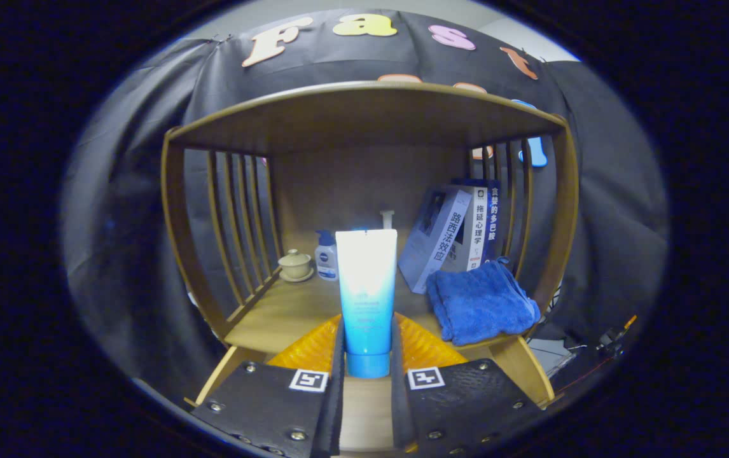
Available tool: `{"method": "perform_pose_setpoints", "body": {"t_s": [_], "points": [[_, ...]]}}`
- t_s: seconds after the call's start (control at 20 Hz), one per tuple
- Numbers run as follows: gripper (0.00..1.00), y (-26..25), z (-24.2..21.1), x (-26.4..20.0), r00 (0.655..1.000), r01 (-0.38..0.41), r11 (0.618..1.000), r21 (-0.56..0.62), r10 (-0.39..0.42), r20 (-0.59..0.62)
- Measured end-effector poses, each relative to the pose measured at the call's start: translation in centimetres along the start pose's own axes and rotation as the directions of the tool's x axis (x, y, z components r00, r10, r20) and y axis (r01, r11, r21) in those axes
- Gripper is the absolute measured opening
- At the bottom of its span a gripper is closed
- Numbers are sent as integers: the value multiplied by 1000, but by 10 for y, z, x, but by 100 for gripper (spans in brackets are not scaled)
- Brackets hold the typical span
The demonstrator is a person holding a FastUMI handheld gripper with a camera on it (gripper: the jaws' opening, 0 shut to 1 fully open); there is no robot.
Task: Pull open the drawer, take out the items inside it, and place them on the countertop above the cabinet.
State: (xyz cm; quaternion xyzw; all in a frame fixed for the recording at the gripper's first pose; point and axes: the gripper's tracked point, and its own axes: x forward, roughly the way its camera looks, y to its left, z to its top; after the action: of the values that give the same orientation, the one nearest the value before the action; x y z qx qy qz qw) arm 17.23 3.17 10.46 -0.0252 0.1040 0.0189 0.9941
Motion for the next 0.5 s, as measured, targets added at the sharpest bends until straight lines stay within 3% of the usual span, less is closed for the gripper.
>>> {"method": "perform_pose_setpoints", "body": {"t_s": [0.15,0.5], "points": [[31,-8,-6,34,999,34,999,18,-34,-39],[31,-16,-69,106,985,75,997,33,-69,-159]]}}
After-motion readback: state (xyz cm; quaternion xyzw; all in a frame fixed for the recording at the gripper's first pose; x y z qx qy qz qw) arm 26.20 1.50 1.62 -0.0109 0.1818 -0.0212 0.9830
